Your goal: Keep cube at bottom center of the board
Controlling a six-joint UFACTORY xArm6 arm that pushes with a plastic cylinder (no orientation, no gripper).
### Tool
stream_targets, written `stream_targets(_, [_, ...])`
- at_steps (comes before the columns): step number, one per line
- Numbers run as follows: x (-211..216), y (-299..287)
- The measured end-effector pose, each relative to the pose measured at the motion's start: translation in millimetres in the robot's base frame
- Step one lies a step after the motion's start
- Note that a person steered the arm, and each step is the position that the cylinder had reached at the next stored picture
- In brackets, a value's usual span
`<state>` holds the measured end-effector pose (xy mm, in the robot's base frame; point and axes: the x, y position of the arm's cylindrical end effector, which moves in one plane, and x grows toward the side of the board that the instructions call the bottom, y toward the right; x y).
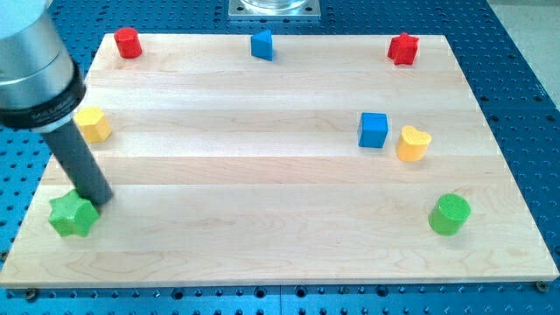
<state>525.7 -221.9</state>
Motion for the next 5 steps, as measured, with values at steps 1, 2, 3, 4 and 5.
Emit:
stream_targets(1, [-29,61])
stream_targets(2, [-86,157])
stream_targets(3, [-133,238])
stream_targets(4, [-159,325])
stream_targets(5, [-156,396])
